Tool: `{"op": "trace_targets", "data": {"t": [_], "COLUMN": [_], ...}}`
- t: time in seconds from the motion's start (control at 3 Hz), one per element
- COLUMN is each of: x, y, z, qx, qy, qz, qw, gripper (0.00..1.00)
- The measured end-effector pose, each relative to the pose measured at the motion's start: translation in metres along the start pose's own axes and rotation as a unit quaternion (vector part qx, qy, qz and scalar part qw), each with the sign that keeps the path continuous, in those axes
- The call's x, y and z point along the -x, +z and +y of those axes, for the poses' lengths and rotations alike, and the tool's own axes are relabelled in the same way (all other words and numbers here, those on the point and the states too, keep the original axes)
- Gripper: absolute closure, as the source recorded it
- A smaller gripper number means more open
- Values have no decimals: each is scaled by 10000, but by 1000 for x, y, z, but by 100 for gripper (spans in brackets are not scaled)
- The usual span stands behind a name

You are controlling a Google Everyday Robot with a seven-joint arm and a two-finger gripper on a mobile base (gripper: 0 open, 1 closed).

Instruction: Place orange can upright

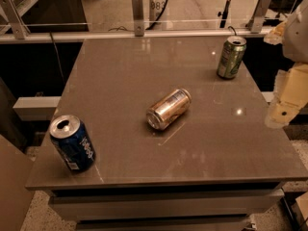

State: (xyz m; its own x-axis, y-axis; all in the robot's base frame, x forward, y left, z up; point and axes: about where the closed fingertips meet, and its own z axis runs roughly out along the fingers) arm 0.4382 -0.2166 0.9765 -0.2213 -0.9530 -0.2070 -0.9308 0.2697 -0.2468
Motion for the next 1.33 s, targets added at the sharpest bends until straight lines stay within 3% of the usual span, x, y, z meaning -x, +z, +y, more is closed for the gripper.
{"op": "trace_targets", "data": {"t": [0.33, 0.67, 1.33], "x": [1, 10, 33], "y": [0, 5, 21], "z": [-1, -4, -14], "qx": [-11, 126, 495], "qy": [-25, -284, -1001], "qz": [-20, -166, -459], "qw": [10000, 9994, 9927], "gripper": [0, 0, 0]}}
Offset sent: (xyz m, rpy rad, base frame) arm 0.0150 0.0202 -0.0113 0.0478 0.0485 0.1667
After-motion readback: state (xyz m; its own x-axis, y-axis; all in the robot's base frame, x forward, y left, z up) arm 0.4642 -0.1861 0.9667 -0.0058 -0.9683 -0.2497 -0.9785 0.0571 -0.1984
